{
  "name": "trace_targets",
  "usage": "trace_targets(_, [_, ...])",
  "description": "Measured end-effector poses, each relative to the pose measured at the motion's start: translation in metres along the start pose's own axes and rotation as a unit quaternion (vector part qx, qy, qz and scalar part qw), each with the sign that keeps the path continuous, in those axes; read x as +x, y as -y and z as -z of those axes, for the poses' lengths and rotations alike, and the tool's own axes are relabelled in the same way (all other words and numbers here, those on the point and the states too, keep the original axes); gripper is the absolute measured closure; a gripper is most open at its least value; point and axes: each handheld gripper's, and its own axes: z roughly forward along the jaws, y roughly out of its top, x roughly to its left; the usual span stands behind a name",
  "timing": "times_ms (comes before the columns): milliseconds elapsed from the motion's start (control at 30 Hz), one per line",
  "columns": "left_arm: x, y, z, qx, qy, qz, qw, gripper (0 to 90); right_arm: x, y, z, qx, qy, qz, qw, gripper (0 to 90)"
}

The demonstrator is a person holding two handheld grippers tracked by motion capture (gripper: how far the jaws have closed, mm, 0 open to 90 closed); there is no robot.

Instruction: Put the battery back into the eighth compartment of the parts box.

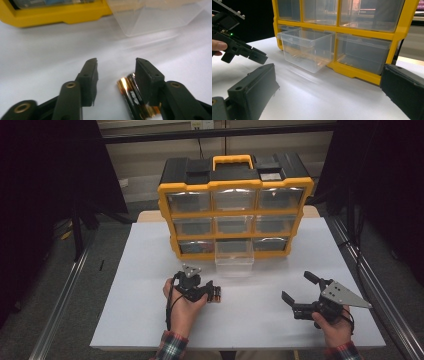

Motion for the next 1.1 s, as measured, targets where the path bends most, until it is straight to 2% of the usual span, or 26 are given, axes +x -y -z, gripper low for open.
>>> trace_targets(167, [-0.0019, 0.002, -0.0011, 0.015, -0.002, -0.001, 0.9999, 59.2, 0.0007, -0.0006, 0.0004, 0.0, 0.002, 0.003, 1.0, 0.2])
trace_targets(233, [-0.0024, 0.003, -0.0018, 0.028, -0.008, -0.011, 0.9995, 60.3, 0.0007, -0.0007, 0.0006, 0.001, 0.001, 0.002, 1.0, 0.3])
trace_targets(533, [-0.004, 0.0055, -0.0053, 0.044, -0.019, -0.008, 0.9988, 64.1, 0.0002, -0.0005, 0.0002, 0.001, 0.0, 0.002, 1.0, 0.2])
trace_targets(667, [-0.0025, 0.0077, -0.0054, 0.057, -0.024, -0.01, 0.998, 69.9, 0.0005, -0.0004, -0.0002, 0.001, -0.002, 0.005, 1.0, 0.2])
trace_targets(733, [-0.0016, 0.0092, -0.0054, 0.053, -0.022, -0.005, 0.9983, 71.4, 0.0005, -0.0004, -0.0001, 0.002, 0.0, 0.005, 1.0, 0.2])
trace_targets(833, [0.0, 0.0089, -0.0048, 0.057, -0.028, -0.011, 0.9979, 77.0, 0.0005, -0.0004, -0.0001, 0.002, 0.0, 0.006, 1.0, 0.2])
trace_targets(1100, [0.0056, 0.0057, -0.0078, 0.047, -0.015, -0.003, 0.9988, 77.2, 0.0005, -0.0004, -0.0004, 0.002, 0.0, 0.006, 1.0, 0.2])
